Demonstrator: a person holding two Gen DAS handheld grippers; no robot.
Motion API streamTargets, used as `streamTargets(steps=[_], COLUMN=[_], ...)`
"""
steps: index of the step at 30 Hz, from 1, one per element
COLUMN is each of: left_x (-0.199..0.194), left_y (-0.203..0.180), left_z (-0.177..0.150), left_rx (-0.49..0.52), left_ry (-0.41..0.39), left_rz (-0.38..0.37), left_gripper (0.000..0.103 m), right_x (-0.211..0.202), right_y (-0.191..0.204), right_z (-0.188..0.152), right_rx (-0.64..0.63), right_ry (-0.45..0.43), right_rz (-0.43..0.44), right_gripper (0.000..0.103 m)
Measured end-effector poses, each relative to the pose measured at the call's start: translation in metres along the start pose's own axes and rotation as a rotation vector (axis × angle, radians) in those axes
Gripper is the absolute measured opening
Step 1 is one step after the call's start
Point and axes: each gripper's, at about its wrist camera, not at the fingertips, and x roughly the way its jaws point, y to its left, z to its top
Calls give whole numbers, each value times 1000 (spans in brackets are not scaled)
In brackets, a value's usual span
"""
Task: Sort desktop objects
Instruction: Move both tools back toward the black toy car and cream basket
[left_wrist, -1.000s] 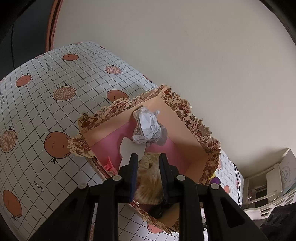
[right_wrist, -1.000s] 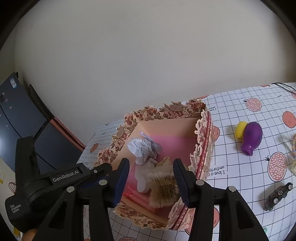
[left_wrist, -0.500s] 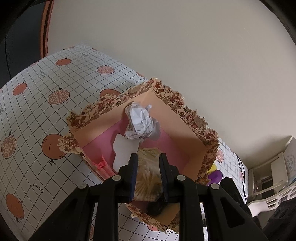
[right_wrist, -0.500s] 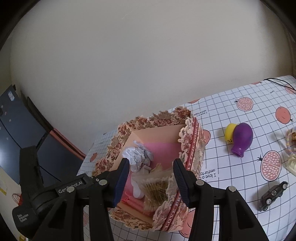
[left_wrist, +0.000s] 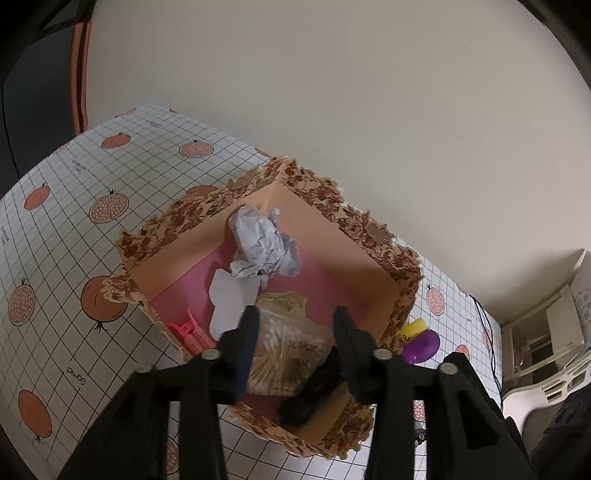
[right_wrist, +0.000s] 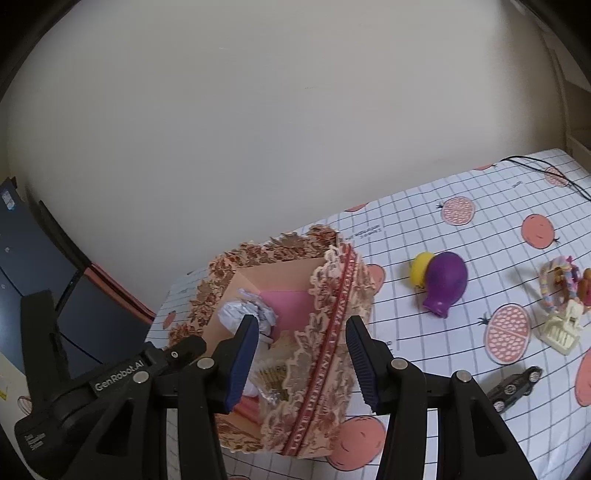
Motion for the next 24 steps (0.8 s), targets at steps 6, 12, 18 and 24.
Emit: streamTargets(steps=[6, 12, 18, 24], left_x=[0, 0, -1, -1], left_y=[-27, -59, -97, -126], left_z=[-9, -23, -39, -53], left_rx=[59, 130, 214, 285], left_ry=[4, 14, 20, 26], left_rz=[-9, -62, -118, -153], left_gripper=[50, 56, 56, 57], right_x=[-16, -36, -61, -84], right_y=[-17, -45, -78, -108], right_z=[8, 19, 28, 36], right_rx=[26, 40, 103, 133], right_ry=[-32, -65, -111, -146], right_rz=[-31, -126, -170, -246], right_gripper=[52, 53, 53, 53])
